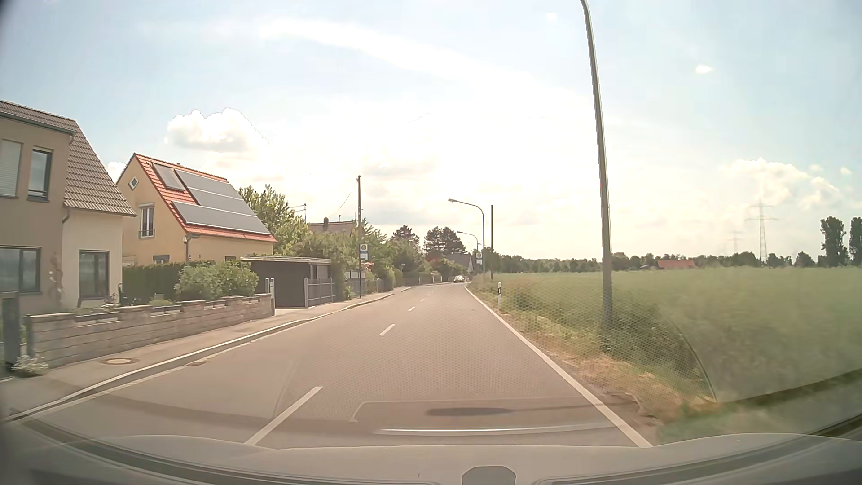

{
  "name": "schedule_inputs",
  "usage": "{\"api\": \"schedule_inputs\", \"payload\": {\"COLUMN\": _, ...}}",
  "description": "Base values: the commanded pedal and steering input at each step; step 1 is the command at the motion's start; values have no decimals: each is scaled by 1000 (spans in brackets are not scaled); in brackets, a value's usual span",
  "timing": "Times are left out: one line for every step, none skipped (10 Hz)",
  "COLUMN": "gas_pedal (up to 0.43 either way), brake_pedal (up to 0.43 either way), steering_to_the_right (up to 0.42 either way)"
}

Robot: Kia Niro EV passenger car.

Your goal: Follow the waypoints while adhering to traffic rules and regulations

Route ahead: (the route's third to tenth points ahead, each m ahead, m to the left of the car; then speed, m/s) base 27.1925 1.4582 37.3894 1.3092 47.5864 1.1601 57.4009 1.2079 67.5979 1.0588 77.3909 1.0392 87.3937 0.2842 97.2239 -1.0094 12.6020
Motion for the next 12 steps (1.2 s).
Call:
{"api": "schedule_inputs", "payload": {"gas_pedal": 138, "brake_pedal": 0, "steering_to_the_right": -5}}
{"api": "schedule_inputs", "payload": {"gas_pedal": 138, "brake_pedal": 0, "steering_to_the_right": -5}}
{"api": "schedule_inputs", "payload": {"gas_pedal": 138, "brake_pedal": 0, "steering_to_the_right": -5}}
{"api": "schedule_inputs", "payload": {"gas_pedal": 138, "brake_pedal": 0, "steering_to_the_right": -5}}
{"api": "schedule_inputs", "payload": {"gas_pedal": 138, "brake_pedal": 0, "steering_to_the_right": -5}}
{"api": "schedule_inputs", "payload": {"gas_pedal": 138, "brake_pedal": 0, "steering_to_the_right": -5}}
{"api": "schedule_inputs", "payload": {"gas_pedal": 138, "brake_pedal": 0, "steering_to_the_right": -5}}
{"api": "schedule_inputs", "payload": {"gas_pedal": 138, "brake_pedal": 0, "steering_to_the_right": -4}}
{"api": "schedule_inputs", "payload": {"gas_pedal": 138, "brake_pedal": 0, "steering_to_the_right": -4}}
{"api": "schedule_inputs", "payload": {"gas_pedal": 138, "brake_pedal": 0, "steering_to_the_right": -4}}
{"api": "schedule_inputs", "payload": {"gas_pedal": 138, "brake_pedal": 0, "steering_to_the_right": -4}}
{"api": "schedule_inputs", "payload": {"gas_pedal": 138, "brake_pedal": 0, "steering_to_the_right": -4}}
